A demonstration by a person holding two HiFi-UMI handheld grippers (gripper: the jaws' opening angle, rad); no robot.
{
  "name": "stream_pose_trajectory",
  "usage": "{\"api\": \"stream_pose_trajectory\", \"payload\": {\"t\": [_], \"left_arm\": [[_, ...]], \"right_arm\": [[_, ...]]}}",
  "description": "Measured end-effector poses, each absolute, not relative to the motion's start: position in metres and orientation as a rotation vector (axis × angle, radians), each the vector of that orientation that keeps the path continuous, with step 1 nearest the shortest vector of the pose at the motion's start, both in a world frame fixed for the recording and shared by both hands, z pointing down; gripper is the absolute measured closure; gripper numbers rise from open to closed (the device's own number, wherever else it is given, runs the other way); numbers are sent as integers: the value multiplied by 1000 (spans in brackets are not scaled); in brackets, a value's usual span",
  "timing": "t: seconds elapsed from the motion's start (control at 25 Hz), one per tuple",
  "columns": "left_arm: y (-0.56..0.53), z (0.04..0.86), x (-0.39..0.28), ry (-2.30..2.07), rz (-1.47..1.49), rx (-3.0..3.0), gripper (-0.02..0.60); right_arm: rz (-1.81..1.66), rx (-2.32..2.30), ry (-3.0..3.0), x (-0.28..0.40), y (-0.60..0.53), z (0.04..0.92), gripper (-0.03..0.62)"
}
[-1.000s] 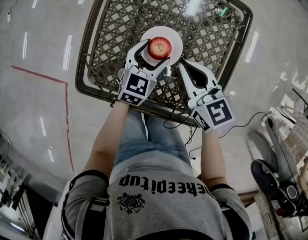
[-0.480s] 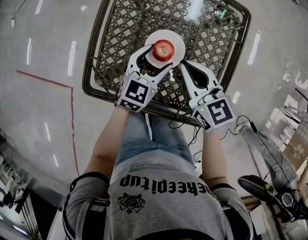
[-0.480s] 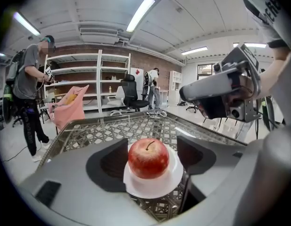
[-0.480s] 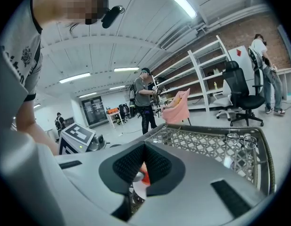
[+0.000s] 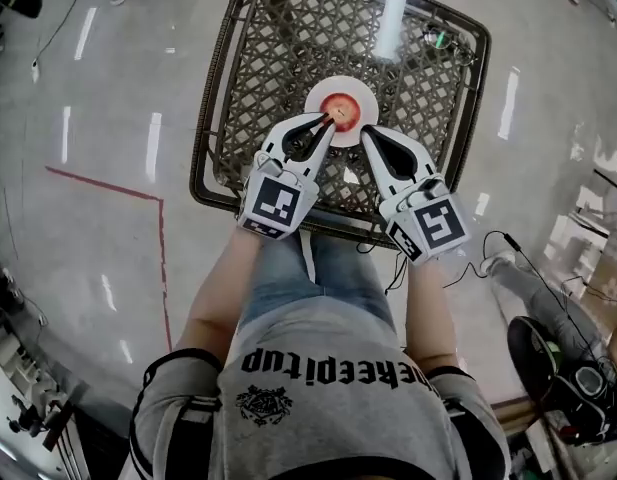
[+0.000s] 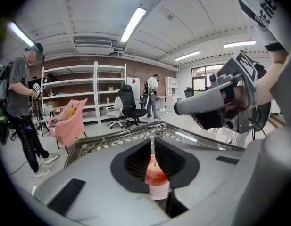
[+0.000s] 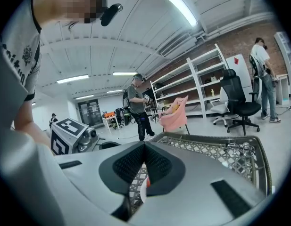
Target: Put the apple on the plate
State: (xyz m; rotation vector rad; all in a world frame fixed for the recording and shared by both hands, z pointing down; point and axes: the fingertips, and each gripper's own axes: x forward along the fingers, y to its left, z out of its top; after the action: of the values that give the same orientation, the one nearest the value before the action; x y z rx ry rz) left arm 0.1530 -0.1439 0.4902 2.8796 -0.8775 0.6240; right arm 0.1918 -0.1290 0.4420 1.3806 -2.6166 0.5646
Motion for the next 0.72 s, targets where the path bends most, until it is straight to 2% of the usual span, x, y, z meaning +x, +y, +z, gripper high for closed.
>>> {"api": "stream_pose_trajectory", "payload": {"t": [0.16,0.44,0.72], "left_arm": [[-143,485,150,-838,569,2915,569],[-135,441,129,-735,451,2981,569],[-137,436,139,-646,427,3021,568]], "right_arm": [[535,1430,-2604,186,-126,446,589],[452,1525,-2585,160,-115,416,589],[406,1612,-2529,166,-114,422,589]]}}
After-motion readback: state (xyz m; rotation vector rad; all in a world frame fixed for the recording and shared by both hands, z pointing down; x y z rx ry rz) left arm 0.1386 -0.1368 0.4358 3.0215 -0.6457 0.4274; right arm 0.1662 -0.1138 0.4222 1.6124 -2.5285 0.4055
